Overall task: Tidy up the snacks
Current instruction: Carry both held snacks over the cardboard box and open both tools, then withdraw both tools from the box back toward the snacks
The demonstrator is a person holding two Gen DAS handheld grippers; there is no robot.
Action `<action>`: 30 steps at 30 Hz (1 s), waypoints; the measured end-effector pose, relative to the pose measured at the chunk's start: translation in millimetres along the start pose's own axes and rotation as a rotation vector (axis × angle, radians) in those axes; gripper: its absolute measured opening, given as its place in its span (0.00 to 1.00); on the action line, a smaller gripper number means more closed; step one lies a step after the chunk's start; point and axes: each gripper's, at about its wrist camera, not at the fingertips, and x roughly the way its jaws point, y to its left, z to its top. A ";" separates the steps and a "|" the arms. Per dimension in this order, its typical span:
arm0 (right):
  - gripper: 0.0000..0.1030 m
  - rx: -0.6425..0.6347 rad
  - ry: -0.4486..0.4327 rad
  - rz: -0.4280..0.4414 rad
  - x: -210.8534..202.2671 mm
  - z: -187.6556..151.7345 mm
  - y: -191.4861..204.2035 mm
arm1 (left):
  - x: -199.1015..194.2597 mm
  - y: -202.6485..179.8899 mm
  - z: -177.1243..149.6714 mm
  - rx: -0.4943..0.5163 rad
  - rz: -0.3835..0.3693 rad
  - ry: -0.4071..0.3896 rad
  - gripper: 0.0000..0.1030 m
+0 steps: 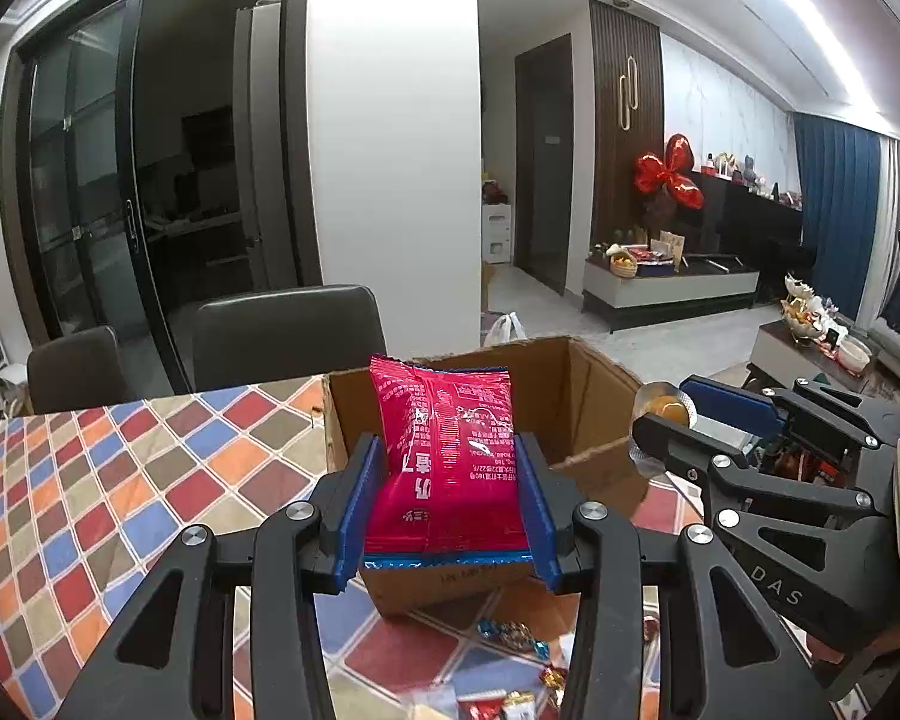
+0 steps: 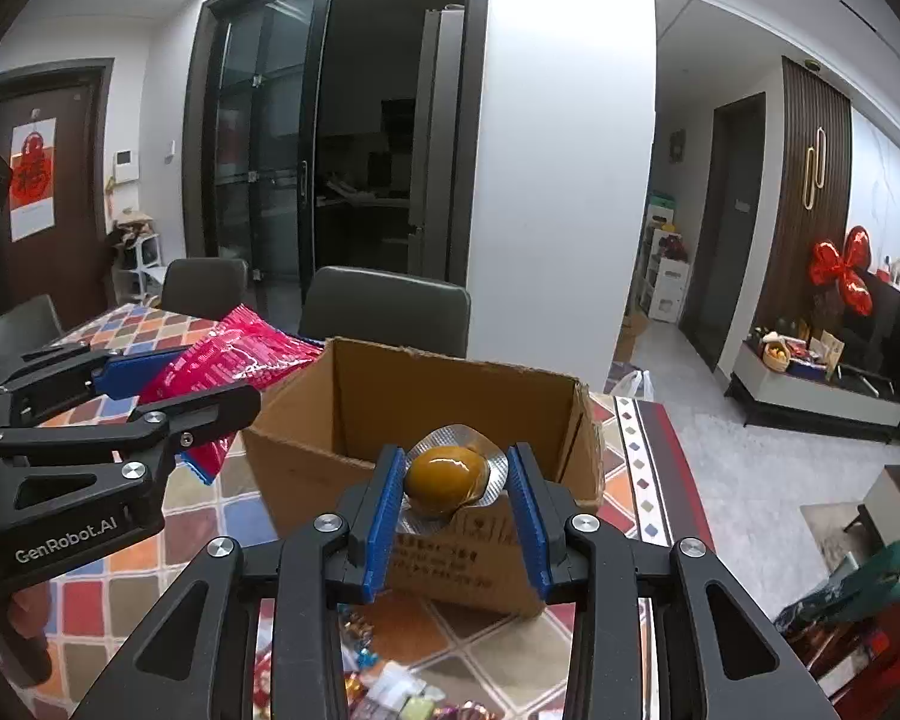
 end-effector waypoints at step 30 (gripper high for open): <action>0.66 0.006 0.078 -0.106 63.8 24.1 -25.1 | 61.2 3.1 21.9 0.041 0.082 0.047 0.71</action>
